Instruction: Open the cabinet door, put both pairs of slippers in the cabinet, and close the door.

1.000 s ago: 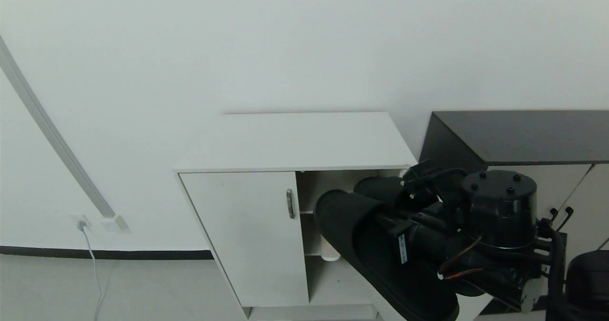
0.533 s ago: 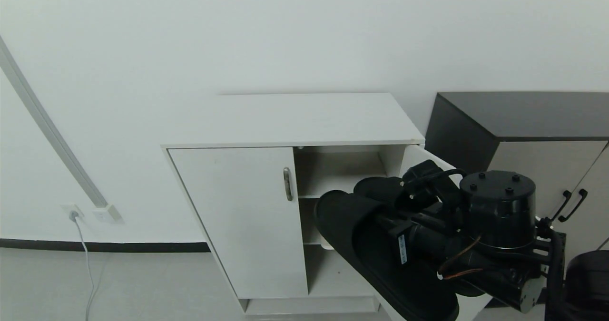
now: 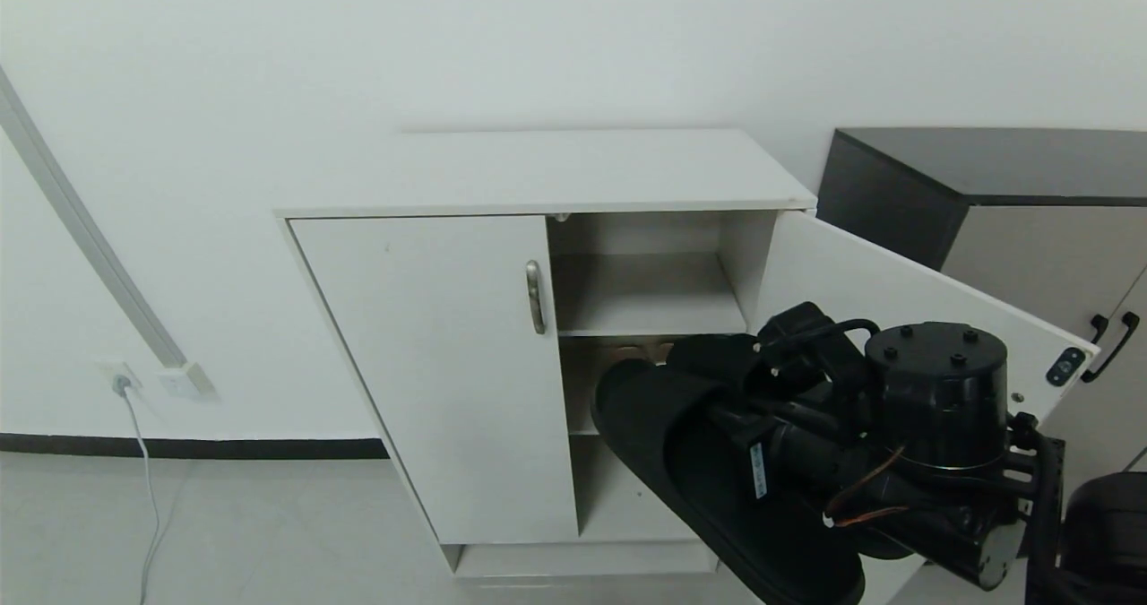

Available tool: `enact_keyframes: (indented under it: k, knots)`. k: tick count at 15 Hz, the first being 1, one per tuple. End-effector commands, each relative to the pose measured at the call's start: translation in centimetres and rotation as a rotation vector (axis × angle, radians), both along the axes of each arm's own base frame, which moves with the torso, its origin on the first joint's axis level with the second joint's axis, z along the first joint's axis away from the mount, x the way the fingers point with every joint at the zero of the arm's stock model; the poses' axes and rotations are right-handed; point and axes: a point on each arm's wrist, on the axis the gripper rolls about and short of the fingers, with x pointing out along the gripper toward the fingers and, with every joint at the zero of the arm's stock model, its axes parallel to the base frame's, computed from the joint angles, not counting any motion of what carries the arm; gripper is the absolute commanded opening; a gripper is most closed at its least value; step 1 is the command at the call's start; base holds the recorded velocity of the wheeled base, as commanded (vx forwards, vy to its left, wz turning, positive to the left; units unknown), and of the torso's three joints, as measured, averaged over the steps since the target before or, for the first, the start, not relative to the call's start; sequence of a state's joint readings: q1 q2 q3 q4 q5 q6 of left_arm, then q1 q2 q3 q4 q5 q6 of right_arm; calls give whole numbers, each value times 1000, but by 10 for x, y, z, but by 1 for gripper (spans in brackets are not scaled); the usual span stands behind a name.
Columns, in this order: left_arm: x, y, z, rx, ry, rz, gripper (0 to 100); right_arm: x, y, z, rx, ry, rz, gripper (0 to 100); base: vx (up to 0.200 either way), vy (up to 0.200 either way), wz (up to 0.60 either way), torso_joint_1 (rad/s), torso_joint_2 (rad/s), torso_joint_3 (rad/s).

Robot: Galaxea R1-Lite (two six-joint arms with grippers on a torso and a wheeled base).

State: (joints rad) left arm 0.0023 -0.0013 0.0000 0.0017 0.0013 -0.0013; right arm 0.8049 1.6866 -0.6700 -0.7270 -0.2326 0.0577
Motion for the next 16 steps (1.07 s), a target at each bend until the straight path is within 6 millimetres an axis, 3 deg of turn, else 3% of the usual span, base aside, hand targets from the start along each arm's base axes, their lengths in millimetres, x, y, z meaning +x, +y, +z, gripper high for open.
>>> enact_keyframes:
  k: [1, 12, 16]
  knots:
    - [0, 0, 0, 0, 1, 1, 0, 1, 1, -2, -5, 3, -1, 0, 0, 0, 0, -149, 466, 330]
    - [0, 0, 0, 0, 1, 1, 0, -1, 2, -5, -14, 12, 8, 0, 0, 0, 0, -71, 450, 372]
    - [0, 0, 0, 0, 1, 1, 0, -2, 2, -7, -19, 17, 11, 0, 0, 0, 0, 0, 130, 128]
